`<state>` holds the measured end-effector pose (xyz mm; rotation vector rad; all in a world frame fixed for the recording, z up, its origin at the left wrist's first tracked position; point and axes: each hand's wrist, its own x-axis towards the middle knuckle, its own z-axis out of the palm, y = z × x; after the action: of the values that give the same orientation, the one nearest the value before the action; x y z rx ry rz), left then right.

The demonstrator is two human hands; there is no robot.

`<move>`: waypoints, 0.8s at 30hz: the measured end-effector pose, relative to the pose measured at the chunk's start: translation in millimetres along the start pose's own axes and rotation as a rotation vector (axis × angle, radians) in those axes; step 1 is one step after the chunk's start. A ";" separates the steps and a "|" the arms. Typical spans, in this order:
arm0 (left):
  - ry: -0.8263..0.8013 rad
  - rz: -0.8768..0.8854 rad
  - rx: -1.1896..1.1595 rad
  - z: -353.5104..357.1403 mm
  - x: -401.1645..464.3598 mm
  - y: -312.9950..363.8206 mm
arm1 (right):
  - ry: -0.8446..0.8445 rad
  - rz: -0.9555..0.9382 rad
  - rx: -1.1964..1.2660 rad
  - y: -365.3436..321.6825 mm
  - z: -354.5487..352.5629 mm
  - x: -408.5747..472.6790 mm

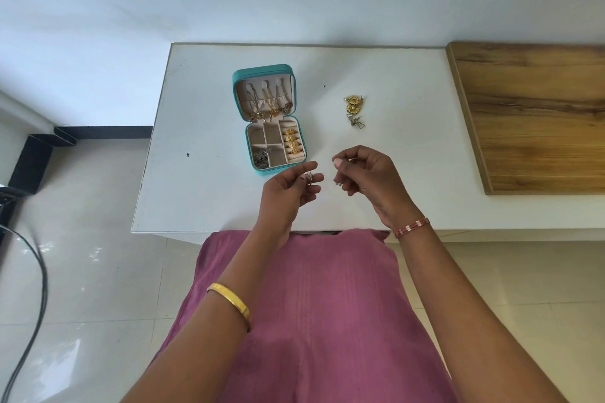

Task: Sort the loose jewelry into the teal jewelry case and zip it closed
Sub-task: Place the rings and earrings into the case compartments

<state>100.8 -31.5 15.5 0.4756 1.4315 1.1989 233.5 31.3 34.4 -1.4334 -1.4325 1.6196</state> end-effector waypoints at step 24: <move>-0.204 -0.132 -0.777 -13.7 -42.4 44.3 | -0.226 0.084 0.121 -27.3 38.6 -41.6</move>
<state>84.8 -54.6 71.7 -0.0403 0.7227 1.4359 203.2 -11.4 69.3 -1.2907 -1.3832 1.9381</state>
